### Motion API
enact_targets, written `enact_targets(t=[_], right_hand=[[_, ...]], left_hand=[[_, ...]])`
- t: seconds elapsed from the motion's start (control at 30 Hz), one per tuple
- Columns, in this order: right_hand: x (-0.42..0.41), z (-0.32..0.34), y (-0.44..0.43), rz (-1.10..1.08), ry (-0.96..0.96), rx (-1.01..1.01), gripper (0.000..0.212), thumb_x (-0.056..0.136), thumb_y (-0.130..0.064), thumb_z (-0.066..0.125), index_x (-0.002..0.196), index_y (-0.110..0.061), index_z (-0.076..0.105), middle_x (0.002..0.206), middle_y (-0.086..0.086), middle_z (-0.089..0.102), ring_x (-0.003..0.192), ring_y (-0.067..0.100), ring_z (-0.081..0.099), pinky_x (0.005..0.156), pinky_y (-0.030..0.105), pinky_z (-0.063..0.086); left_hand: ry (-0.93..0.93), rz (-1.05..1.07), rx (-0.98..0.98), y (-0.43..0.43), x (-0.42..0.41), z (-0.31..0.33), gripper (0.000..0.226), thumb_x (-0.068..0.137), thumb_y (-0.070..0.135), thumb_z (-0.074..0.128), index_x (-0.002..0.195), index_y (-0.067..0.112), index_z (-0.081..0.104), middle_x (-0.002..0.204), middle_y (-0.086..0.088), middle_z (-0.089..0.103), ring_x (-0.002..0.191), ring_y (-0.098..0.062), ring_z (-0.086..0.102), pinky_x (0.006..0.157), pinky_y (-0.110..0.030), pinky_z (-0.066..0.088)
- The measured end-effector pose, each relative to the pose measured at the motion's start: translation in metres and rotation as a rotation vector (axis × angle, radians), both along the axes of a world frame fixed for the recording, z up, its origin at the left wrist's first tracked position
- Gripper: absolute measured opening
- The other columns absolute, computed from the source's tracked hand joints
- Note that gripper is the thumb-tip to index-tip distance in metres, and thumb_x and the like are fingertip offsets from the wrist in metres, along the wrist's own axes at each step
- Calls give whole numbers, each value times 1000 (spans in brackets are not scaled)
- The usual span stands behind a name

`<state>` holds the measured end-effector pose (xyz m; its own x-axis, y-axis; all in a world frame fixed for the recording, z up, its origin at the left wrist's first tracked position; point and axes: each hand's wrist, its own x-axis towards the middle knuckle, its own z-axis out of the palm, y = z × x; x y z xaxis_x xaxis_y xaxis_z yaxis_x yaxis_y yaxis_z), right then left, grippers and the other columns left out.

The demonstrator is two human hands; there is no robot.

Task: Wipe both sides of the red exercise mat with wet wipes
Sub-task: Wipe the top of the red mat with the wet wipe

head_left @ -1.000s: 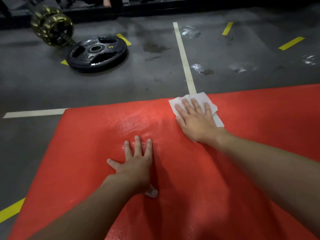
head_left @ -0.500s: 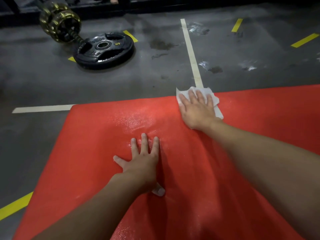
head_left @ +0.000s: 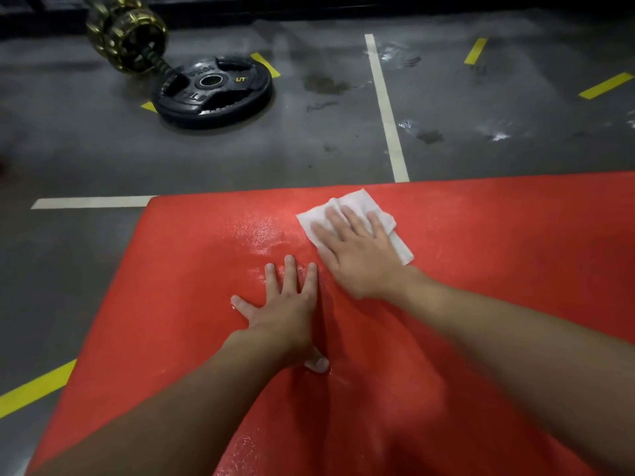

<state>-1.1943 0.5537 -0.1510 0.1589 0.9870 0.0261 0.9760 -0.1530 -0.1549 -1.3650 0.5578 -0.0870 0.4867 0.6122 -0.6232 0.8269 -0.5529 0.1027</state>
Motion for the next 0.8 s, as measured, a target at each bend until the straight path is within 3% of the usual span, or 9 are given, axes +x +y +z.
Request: enact_targets(t=[0.07,0.17,0.2,0.33,0.5,0.6,0.67,0.8], right_hand=[[24,6,1,-7,9,-22,62,96,-56,2,155,-42,17,167,-2,5,153,20,2,120,52,0],[20,5,1,-348,3,-46,56,102,-49,15,156,-36,16,167,2,4,153,25,0,120,55,-2],[3,2,-1,-339,-11,-30,57,101,-48,15,157,-34,17,167,3,6,153,27,1,120,57,-2],[-11,3,-24,55,-34,-32,61,97,-53,6,155,-39,21,166,-1,10,153,21,5,121,53,1],[-2,5,-22,-348,-21,-61,56,102,-48,18,157,-35,15,167,3,4,153,27,-1,120,57,-3],[-37,3,-44,-32,-54,-54,62,97,-51,7,156,-35,19,166,3,9,153,26,3,119,58,0],[-15,9,-49,62,-37,-101,68,92,-55,-4,155,-41,16,167,-3,6,153,23,1,119,56,-2],[-1,8,-45,-341,-28,-137,58,100,-50,9,157,-37,10,167,0,-2,153,27,-6,118,61,-7]], left_hand=[[-4,4,7,0,-1,-1,152,56,43,92,150,31,-27,152,-1,-42,142,-32,-34,100,-83,5],[-22,13,-2,1,-1,-3,152,54,42,92,150,32,-26,152,0,-42,142,-31,-34,100,-83,2],[-26,13,0,1,-2,-4,152,54,43,92,150,31,-25,152,0,-42,142,-31,-34,100,-83,2],[-38,21,35,0,-5,-5,153,54,47,91,152,20,-23,155,1,-39,144,-27,-31,102,-80,4],[-57,37,64,-1,-8,-8,154,52,49,91,151,14,-22,156,4,-36,145,-23,-30,104,-79,3],[-66,30,71,-2,-9,-7,153,53,50,90,152,13,-21,157,3,-34,146,-22,-29,105,-79,5],[-68,34,74,-2,-10,-8,153,53,51,90,152,14,-21,157,4,-34,145,-21,-29,105,-78,4],[-61,38,85,-3,-10,-8,152,54,51,89,152,15,-22,156,5,-35,145,-20,-29,107,-77,2]])
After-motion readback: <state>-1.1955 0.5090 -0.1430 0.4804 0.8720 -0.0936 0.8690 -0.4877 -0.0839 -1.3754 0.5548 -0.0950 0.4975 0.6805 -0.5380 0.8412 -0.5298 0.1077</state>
